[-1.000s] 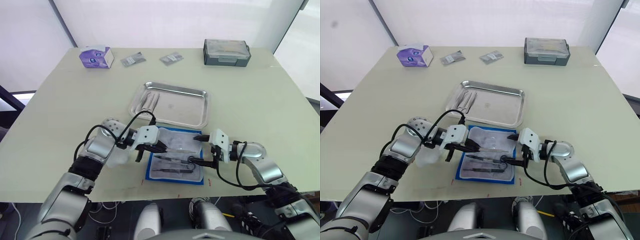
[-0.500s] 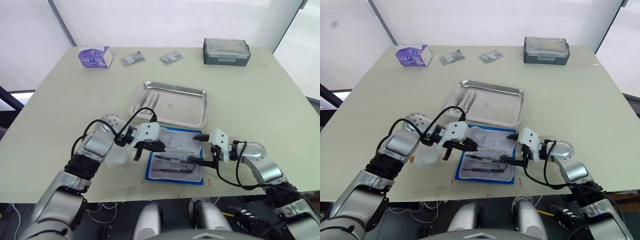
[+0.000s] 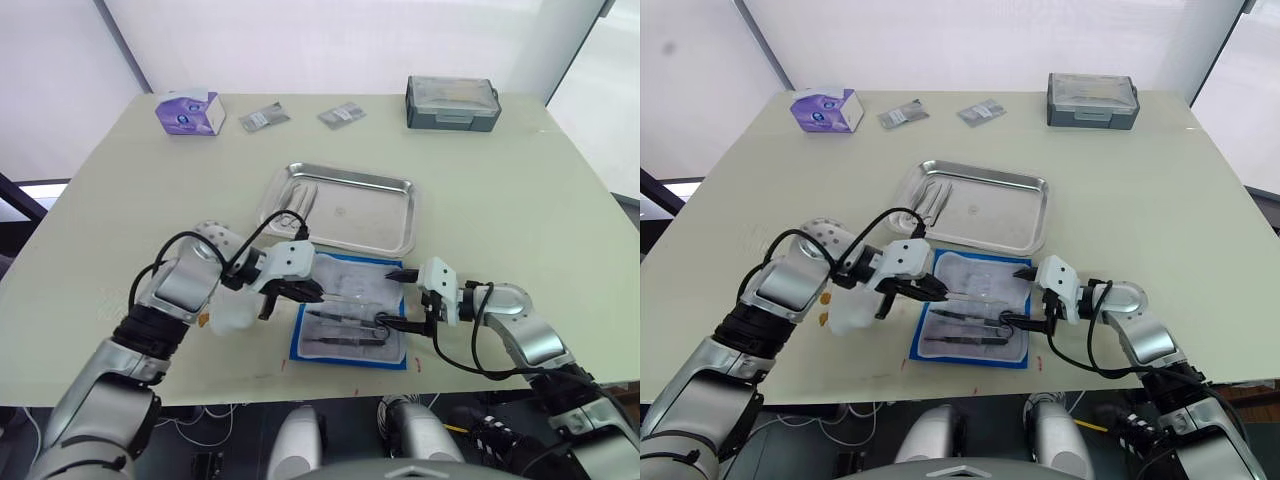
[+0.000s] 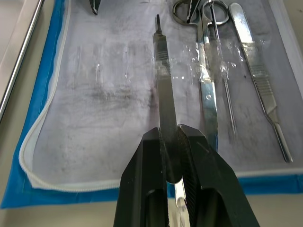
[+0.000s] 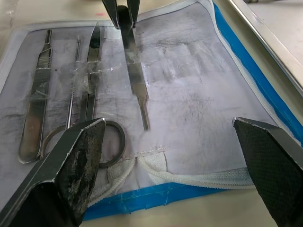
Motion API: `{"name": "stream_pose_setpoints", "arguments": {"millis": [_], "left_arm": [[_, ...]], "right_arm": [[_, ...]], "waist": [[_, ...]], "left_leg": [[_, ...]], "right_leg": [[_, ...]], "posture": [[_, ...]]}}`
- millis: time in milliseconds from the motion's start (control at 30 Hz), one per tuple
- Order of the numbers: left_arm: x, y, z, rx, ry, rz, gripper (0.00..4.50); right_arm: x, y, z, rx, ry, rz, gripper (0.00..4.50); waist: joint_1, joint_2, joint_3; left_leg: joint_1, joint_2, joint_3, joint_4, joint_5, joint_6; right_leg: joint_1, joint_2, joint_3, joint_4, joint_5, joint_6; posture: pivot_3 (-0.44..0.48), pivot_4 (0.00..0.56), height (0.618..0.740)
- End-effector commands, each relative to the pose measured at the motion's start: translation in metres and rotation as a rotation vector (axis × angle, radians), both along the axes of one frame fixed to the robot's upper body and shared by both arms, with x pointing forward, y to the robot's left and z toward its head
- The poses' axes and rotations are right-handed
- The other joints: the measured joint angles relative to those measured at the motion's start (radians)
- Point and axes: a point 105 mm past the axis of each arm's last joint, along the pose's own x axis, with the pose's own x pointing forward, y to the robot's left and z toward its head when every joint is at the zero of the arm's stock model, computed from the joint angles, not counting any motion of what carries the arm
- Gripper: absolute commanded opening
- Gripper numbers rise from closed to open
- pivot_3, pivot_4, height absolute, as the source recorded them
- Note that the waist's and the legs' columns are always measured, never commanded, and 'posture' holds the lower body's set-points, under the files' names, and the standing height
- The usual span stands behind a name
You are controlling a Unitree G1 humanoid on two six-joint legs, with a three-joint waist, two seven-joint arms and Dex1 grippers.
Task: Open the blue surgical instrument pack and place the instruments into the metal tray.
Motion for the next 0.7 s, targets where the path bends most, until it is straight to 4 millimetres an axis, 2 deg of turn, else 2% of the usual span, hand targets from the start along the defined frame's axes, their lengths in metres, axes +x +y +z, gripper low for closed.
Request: {"name": "stream_pose_setpoints", "arguments": {"millis": [33,700], "left_arm": [[0.005,0.005,0.024,-0.022,-0.081,0.003,0.05],[-0.002,0.049,0.042,0.000,-0.108,0.058,0.05]], "right_arm": [[-0.020,-0.008,-0.051,-0.143,0.160,0.000,4.50],[-0.019,-0.006,-0.053,-0.149,0.159,0.019,4.50]], "waist": [[0.000,0.000,0.000],[-0.004,0.000,0.005]], "left_leg": [[0.000,0.000,0.000,0.000,0.000,0.000],[0.001,0.002,0.001,0.000,0.000,0.000]], "right_leg": [[0.000,0.000,0.000,0.000,0.000,0.000],[0.000,0.001,0.000,0.000,0.000,0.000]], "posture": [[0.000,0.150,0.731],[0.000,0.150,0.731]]}}
